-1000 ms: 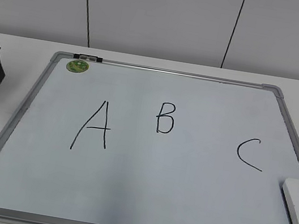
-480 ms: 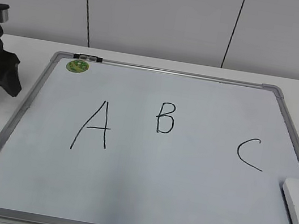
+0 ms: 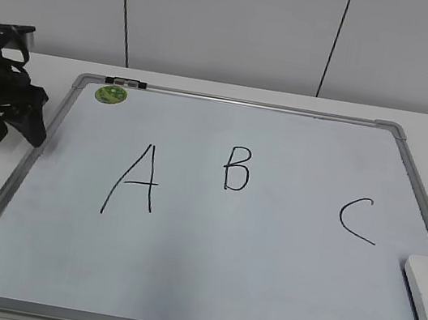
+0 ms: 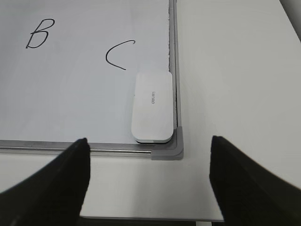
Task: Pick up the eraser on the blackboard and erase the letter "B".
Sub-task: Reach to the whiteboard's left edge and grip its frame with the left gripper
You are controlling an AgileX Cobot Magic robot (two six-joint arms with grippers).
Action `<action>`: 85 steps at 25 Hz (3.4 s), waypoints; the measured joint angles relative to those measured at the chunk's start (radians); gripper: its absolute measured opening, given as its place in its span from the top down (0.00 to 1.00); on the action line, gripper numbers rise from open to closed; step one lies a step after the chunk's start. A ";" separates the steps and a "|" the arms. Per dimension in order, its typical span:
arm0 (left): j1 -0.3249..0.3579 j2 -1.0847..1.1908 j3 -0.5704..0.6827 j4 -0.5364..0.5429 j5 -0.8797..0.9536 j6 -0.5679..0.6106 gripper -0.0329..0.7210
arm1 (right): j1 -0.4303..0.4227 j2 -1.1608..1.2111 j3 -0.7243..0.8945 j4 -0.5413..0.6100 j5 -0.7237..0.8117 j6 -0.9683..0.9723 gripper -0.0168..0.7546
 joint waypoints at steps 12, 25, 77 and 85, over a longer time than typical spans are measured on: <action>0.038 0.100 -0.089 -0.029 0.050 0.026 0.43 | 0.000 0.000 0.000 0.000 0.000 0.002 0.22; 0.053 0.154 -0.090 -0.087 0.050 0.062 0.53 | 0.000 0.000 0.000 0.000 0.000 0.002 0.22; 0.053 0.161 -0.092 -0.107 0.052 0.064 0.85 | 0.000 0.000 0.000 0.002 0.000 0.002 0.22; 0.053 0.161 -0.092 -0.107 0.052 0.064 0.79 | 0.000 0.000 0.000 0.002 0.000 0.002 0.22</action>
